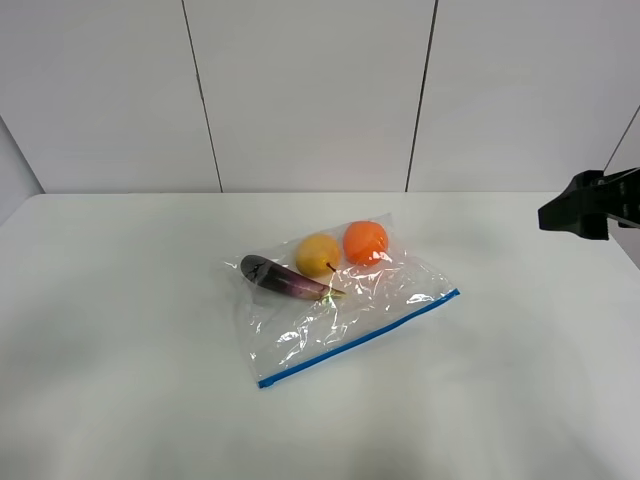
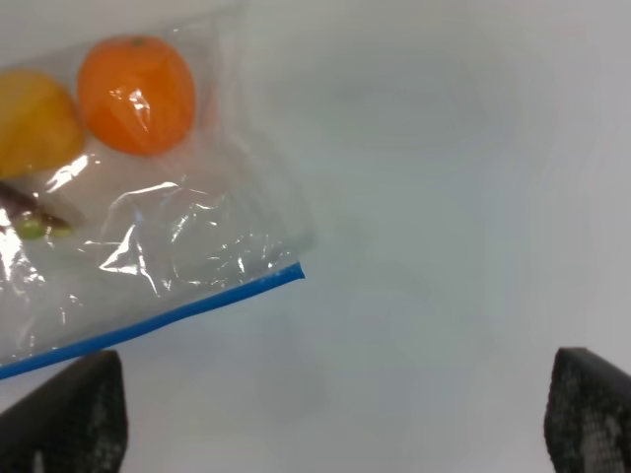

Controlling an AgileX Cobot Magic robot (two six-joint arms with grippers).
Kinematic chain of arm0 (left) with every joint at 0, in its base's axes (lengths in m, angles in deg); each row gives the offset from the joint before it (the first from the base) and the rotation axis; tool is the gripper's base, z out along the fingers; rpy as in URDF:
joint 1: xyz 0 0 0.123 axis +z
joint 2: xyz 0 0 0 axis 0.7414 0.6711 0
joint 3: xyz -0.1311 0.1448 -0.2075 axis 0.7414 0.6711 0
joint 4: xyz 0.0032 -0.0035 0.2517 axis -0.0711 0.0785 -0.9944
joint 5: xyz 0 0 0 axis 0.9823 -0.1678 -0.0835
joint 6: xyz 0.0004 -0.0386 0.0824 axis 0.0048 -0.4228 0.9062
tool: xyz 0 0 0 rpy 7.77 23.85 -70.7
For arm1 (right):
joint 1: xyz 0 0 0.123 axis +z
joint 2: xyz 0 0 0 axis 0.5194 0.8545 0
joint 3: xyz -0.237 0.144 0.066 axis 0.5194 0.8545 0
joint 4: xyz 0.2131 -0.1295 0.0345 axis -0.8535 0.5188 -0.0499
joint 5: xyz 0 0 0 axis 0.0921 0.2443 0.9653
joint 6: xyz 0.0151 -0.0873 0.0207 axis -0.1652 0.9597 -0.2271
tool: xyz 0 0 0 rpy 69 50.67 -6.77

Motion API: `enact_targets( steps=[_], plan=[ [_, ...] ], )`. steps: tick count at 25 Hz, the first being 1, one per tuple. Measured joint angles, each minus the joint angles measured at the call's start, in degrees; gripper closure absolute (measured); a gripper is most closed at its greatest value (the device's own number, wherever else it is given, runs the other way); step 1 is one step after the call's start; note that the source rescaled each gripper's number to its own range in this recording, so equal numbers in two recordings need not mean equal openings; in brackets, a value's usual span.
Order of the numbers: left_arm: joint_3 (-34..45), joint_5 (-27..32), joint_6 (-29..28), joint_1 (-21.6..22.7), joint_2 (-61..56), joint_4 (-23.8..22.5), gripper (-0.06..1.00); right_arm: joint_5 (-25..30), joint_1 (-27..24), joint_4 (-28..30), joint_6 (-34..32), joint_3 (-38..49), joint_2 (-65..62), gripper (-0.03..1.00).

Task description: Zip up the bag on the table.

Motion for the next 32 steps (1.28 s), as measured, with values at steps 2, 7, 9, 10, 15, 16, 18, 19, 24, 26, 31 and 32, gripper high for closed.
enact_targets(
  steps=[2,7,9,10,15,16,18,19,24,26,31,32],
  plan=[
    [0.00,0.00,0.00,0.00,0.00,0.00,-0.05,0.30,-0.08,0.55,-0.84,0.87,-2.79,0.05],
    [0.00,0.00,0.00,0.00,0.00,0.00,-0.05,1.89,-2.48,7.63,-5.47,7.62,-10.32,0.06],
    [0.00,0.00,0.00,0.00,0.00,0.00,-0.05,3.37,-2.67,10.52,-7.55,10.20,-13.44,0.06],
    [0.00,0.00,0.00,0.00,0.00,0.00,-0.05,3.84,-2.67,11.55,-8.67,11.40,-15.27,0.06],
    [0.00,0.00,0.00,0.00,0.00,0.00,-0.05,6.05,-2.67,12.64,-11.47,14.16,-23.95,0.06],
    [0.00,0.00,0.00,0.00,0.00,0.00,-0.05,6.96,-2.67,12.65,-11.52,14.22,-25.60,0.06],
    [0.00,0.00,0.00,0.00,0.00,0.00,-0.05,9.58,-2.67,12.71,-11.52,14.22,-28.96,0.06],
    [0.00,0.00,0.00,0.00,0.00,0.00,-0.05,10.70,-2.67,12.78,-11.59,14.22,-30.42,0.06],
    [0.00,0.00,0.00,0.00,0.00,0.00,-0.05,13.80,-2.67,12.89,-14.23,14.22,-38.77,0.06],
    [0.00,0.00,0.00,0.00,0.00,0.00,-0.05,14.58,-2.67,12.89,-15.99,14.22,-41.36,0.06],
    [0.00,0.00,0.00,0.00,0.00,0.00,-0.05,17.39,-2.38,12.89,-17.37,15.00,-46.48,0.06],
    [0.00,0.00,0.00,0.00,0.00,0.00,-0.05,17.88,-1.85,12.89,-17.50,15.40,-47.64,0.06]
  ],
)
